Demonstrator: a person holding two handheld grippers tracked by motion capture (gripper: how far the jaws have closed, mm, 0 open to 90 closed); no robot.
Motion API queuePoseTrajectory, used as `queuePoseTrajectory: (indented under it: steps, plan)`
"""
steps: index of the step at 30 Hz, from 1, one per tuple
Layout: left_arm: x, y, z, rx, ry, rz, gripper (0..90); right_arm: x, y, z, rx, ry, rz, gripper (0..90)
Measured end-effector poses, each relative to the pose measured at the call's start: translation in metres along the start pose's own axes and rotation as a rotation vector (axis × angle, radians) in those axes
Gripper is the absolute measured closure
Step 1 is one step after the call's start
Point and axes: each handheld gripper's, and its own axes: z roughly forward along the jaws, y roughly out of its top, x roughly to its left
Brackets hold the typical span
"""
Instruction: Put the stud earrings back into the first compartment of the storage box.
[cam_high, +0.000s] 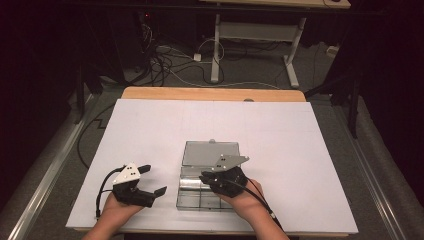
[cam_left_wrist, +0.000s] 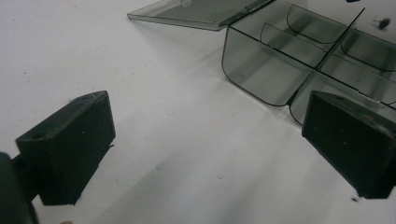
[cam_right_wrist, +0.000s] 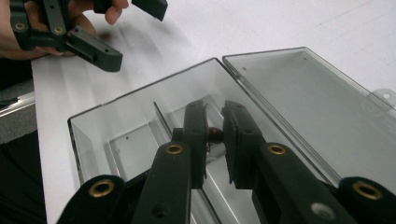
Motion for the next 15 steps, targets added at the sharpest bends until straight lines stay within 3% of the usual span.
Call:
queuePoseTrajectory:
  steps: [15]
  plan:
    - [0.000, 0.000, 0.000, -0.001, -0.004, 0.003, 2.0, 0.005, 0.021, 0.028, 0.049, 0.014, -0.034, 80.5]
